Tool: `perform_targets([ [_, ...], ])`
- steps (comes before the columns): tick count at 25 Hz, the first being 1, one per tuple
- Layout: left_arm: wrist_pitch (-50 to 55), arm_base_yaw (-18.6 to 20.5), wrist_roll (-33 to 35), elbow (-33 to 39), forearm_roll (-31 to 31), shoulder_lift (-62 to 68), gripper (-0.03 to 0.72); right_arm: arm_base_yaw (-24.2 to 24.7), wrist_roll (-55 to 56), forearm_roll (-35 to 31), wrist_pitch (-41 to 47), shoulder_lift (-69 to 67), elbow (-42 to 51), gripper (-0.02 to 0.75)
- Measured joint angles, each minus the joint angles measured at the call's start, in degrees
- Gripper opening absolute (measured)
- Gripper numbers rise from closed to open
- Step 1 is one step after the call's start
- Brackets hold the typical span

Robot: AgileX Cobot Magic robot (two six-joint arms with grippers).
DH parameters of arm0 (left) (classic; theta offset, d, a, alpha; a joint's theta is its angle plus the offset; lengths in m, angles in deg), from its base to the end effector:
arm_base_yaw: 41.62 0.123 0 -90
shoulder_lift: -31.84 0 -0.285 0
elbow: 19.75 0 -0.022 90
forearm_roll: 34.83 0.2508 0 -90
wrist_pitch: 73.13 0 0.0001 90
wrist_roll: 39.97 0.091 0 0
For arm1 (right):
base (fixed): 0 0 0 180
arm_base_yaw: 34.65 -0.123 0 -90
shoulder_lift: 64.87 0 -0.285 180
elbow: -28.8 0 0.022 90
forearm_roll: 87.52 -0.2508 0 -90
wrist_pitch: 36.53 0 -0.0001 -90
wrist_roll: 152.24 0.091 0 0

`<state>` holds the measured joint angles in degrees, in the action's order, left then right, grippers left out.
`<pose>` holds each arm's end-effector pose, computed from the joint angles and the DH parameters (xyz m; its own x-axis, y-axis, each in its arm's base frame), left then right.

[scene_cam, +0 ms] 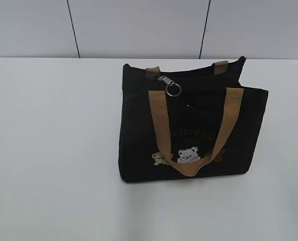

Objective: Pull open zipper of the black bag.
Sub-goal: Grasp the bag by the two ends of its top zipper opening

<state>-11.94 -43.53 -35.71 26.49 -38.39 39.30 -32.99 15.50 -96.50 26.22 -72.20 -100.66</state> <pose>-0.0112 -0.0046 0.2879 -0.4158 0.0582 -0.9076 0.1012 0.9947 0.0174 -0.0039 0.0128 0.2658 -0.4869 -0.1259 -0.8644 -0.1614 0.9855 -0.0526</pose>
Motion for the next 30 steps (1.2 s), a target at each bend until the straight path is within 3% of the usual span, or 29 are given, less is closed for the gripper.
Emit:
perform_targets([
  [3, -0.3, 0.0, 0.0, -0.2, 0.0, 0.0, 0.286, 0.0, 0.0, 0.0, 0.0, 0.0, 0.0, 0.41],
  [9, -11.59, 0.0, 0.0, -1.36, -0.05, 6.03, 0.484, 0.0, 0.0, 0.0, 0.0, 0.0, 0.0, 0.41],
  [16, -37.58, -0.07, 0.0, -1.29, -1.52, 19.22, 0.507, 0.0, 0.0, 0.0, 0.0, 0.0, 0.0, 0.41],
  [20, -55.48, -2.3, -0.57, 1.49, -1.25, 30.37, 0.507, 0.0, 0.0, 0.0, 0.0, 0.0, 0.0, 0.41],
  [24, -78.39, -6.49, -10.23, 5.43, 8.71, 44.93, 0.507, 0.0, 0.0, 0.0, 0.0, 0.0, 0.0, 0.41],
  [27, -94.18, -7.02, -20.39, 6.15, 19.62, 58.98, 0.507, 0.0, 0.0, 0.0, 0.0, 0.0, 0.0, 0.41],
  [30, -108.23, -7.02, -23.83, 5.66, 28.53, 72.42, 0.507, 0.0, 0.0, -0.05, 0.0, 0.0, 0.0, 0.41],
])
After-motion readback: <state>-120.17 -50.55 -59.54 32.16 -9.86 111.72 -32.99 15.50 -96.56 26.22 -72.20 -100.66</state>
